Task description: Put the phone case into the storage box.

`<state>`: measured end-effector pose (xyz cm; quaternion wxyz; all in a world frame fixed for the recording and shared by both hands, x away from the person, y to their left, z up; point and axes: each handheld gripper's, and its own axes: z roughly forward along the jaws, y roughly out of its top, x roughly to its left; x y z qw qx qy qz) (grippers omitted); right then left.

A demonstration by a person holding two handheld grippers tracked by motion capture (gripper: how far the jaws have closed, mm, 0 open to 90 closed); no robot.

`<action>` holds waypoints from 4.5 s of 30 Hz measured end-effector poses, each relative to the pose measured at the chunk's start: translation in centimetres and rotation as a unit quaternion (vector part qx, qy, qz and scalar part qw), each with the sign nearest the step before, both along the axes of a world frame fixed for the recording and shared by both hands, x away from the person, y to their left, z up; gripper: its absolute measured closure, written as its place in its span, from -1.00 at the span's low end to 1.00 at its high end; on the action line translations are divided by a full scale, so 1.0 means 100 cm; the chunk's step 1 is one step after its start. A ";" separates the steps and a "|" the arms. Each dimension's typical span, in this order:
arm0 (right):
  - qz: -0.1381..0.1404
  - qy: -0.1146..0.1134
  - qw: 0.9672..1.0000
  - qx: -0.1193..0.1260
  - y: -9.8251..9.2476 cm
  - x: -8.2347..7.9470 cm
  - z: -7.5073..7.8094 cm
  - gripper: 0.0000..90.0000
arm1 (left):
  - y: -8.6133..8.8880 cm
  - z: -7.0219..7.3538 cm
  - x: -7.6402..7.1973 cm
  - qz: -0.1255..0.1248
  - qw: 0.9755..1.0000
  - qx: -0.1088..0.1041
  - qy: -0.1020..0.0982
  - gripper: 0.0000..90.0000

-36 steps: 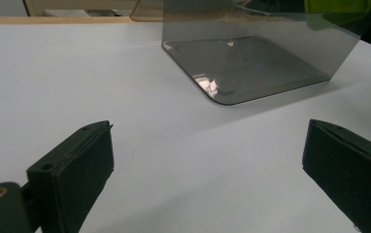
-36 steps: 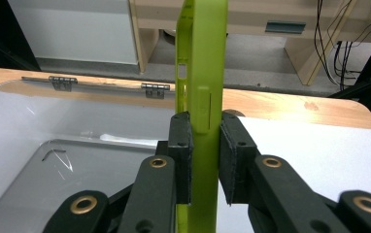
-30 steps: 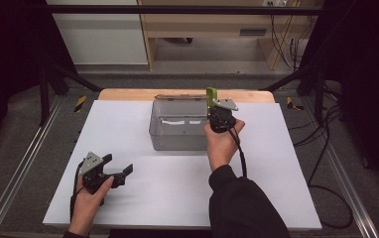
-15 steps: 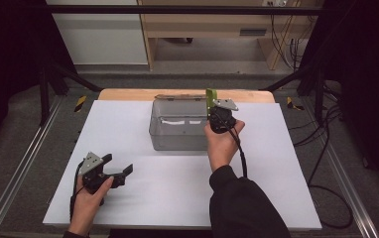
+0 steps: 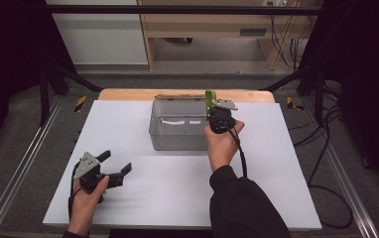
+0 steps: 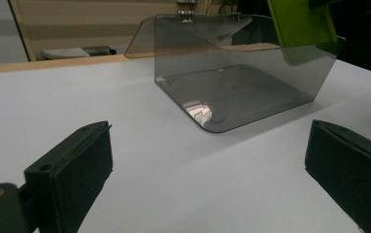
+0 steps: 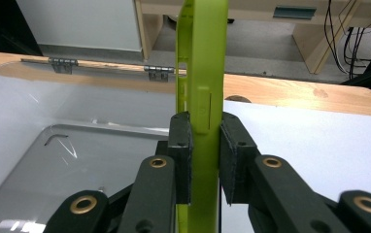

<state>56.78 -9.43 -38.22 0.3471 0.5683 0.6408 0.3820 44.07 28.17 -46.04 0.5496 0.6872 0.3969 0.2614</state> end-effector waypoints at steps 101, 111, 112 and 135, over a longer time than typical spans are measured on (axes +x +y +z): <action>0.008 0.070 0.997 -0.013 0.006 0.010 -0.016 0.72 | -0.001 0.004 -0.007 -0.006 1.000 0.000 -0.027 -0.94; 0.009 0.073 0.997 -0.010 0.008 0.010 -0.017 0.72 | -0.001 0.004 -0.007 -0.008 1.000 0.001 -0.026 -0.94; 0.009 0.073 0.997 -0.010 0.008 0.010 -0.017 0.72 | -0.001 0.004 -0.007 -0.008 1.000 0.001 -0.026 -0.94; 0.009 0.065 0.998 0.001 0.005 0.008 -0.025 0.72 | -0.002 0.004 -0.007 -0.009 1.000 0.001 -0.027 -0.94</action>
